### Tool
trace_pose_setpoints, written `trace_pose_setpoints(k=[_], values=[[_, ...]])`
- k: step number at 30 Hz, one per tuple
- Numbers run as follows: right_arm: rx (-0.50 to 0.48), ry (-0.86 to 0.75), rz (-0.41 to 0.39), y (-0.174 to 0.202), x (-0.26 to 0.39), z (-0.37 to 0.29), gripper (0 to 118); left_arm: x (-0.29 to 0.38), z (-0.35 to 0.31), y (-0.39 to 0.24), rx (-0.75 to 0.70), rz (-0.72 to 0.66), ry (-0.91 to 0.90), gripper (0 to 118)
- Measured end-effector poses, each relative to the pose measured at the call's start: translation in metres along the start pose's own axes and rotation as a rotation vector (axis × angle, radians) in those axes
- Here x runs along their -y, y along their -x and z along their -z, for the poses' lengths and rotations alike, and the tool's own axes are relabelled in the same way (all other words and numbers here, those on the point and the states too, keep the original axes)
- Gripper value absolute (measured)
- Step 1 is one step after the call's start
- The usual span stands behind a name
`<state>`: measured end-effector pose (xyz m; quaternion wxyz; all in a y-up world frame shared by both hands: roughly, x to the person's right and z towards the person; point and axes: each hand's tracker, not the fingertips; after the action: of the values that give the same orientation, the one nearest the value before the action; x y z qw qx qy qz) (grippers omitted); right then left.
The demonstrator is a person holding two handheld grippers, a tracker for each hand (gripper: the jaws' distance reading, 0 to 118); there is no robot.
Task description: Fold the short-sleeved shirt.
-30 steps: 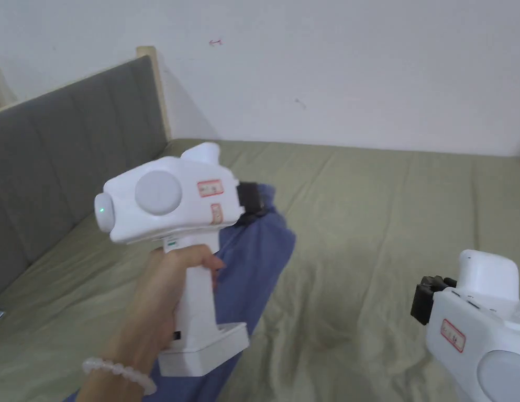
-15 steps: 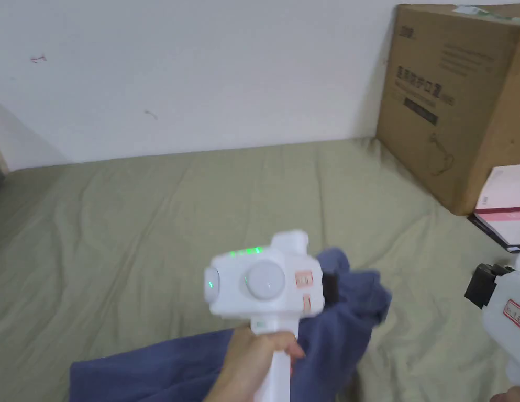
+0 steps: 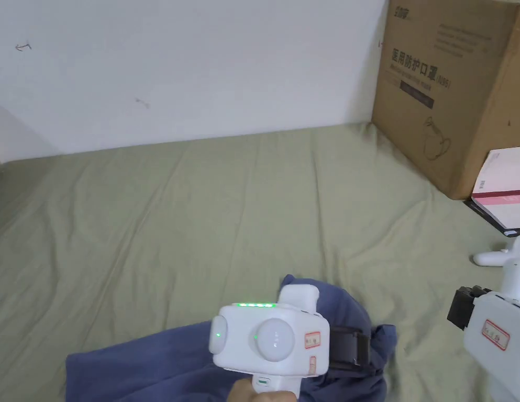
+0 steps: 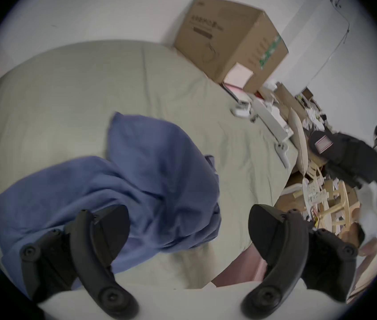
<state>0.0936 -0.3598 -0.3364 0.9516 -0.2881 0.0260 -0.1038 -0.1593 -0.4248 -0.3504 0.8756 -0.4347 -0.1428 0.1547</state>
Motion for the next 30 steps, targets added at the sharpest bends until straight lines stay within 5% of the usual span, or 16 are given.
trace_pose_setpoints(k=[2,3,7,14,15,17,19,24,28,30], values=[[-0.017,0.001,-0.025,0.012,0.000,0.000,0,0.002,-0.028,0.018,-0.026,-0.036,-0.044,21],[-0.033,0.003,-0.033,0.019,0.002,0.000,0,0.006,-0.041,0.028,-0.058,-0.054,-0.062,0],[-0.099,0.038,-0.064,0.040,0.011,0.009,0,0.043,-0.069,0.084,-0.278,-0.107,-0.071,0],[-0.158,0.094,-0.128,0.074,0.026,0.029,0,0.075,-0.115,0.169,-0.442,-0.262,-0.093,0],[-0.161,0.100,-0.134,0.077,0.027,0.032,0,0.071,-0.121,0.178,-0.488,-0.249,-0.099,10],[-0.165,0.107,-0.156,0.084,0.028,0.037,0,0.061,-0.131,0.206,-0.560,-0.236,-0.095,66],[-0.166,0.110,-0.174,0.088,0.031,0.041,0,0.050,-0.134,0.238,-0.587,-0.299,-0.105,100],[-0.147,0.154,-0.182,0.088,0.039,0.058,0,0.030,-0.113,0.303,-0.570,-0.538,-0.074,96],[-0.114,0.185,-0.201,0.084,0.045,0.068,0,0.032,-0.075,0.307,-0.581,-0.505,0.046,74],[-0.103,0.198,-0.199,0.081,0.046,0.071,0,0.035,-0.068,0.292,-0.673,-0.414,0.032,43]])
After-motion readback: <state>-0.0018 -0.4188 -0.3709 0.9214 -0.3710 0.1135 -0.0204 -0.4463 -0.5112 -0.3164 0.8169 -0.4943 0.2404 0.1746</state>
